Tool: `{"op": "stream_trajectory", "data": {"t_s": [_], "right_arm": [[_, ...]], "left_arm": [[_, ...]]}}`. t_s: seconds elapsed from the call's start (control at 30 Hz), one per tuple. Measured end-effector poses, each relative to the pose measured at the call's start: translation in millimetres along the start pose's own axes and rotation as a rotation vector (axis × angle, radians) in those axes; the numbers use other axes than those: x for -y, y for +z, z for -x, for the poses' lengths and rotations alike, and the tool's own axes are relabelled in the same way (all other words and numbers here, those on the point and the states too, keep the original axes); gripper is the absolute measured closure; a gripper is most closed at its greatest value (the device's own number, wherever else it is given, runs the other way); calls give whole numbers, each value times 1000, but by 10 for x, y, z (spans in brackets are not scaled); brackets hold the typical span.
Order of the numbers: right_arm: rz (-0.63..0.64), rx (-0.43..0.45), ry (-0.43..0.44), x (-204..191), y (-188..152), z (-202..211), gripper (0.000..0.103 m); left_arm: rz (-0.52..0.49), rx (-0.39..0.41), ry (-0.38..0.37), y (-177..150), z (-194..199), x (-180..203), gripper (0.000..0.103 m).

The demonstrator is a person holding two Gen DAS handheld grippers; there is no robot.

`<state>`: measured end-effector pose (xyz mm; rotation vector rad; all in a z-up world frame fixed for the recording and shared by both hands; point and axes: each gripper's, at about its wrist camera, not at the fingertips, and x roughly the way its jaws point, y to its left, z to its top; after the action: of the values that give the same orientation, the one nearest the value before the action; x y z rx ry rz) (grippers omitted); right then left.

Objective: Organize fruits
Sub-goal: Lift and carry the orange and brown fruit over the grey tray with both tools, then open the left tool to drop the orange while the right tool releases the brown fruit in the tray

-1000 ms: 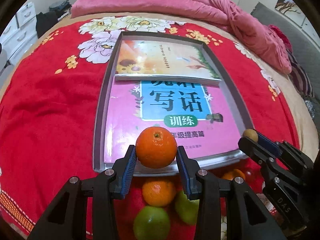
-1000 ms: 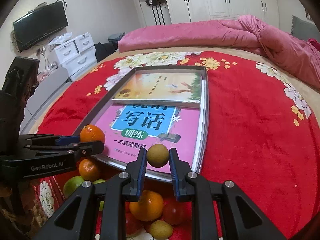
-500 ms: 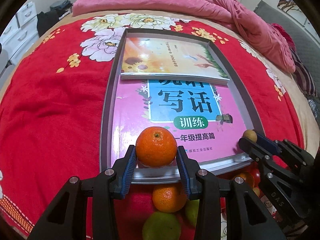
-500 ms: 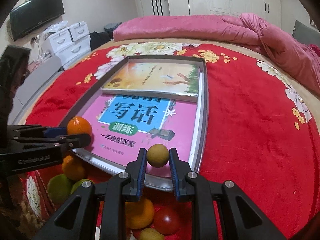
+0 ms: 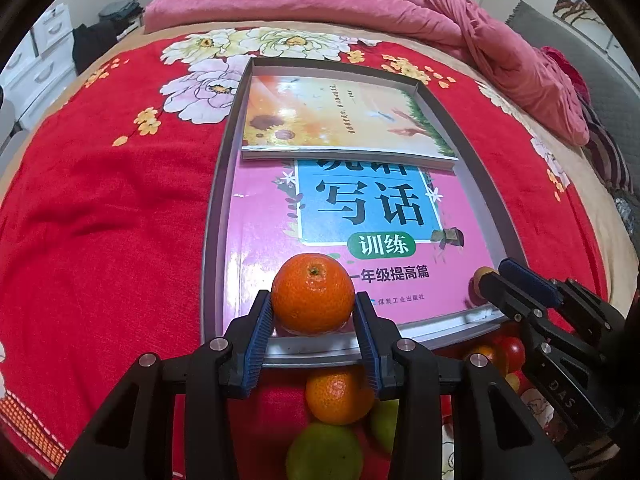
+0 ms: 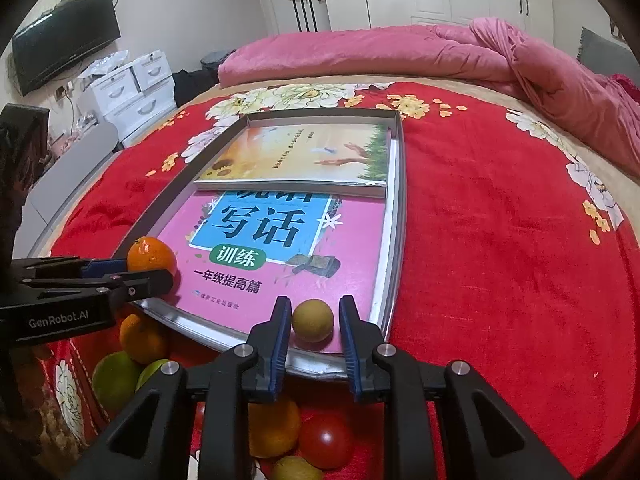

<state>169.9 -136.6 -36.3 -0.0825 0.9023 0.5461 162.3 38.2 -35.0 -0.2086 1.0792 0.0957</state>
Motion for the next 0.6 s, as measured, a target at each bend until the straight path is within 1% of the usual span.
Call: {"op": "stream_trajectory", "data": {"t_s": [0.07,0.13,0.17,0.27,0.33,0.4,0.47,0.6], "right_arm": [[-1,12,10,-3,0,21,70],[6,36,8,-20,6,69,58],[8,49,8,-25,7,99,56],[1,88,17,-25,11,193,54],[-5,104,15,-16,8,240,49],[-9,117,12,-4,1,284,47],[-17,126,7,12,-11,324,47],[-36,136,4,59,-26,371,47]], "left_arm": [[1,1,-7,-1,4,-9,61],[4,3,-8,-2,4,-14,60],[5,3,-8,-2,4,-15,60],[4,4,-8,-1,0,-12,60],[6,5,-14,1,3,-15,59],[7,7,-21,0,3,-21,57],[7,11,-21,1,8,-20,50],[7,26,-30,-4,47,-14,48]]}}
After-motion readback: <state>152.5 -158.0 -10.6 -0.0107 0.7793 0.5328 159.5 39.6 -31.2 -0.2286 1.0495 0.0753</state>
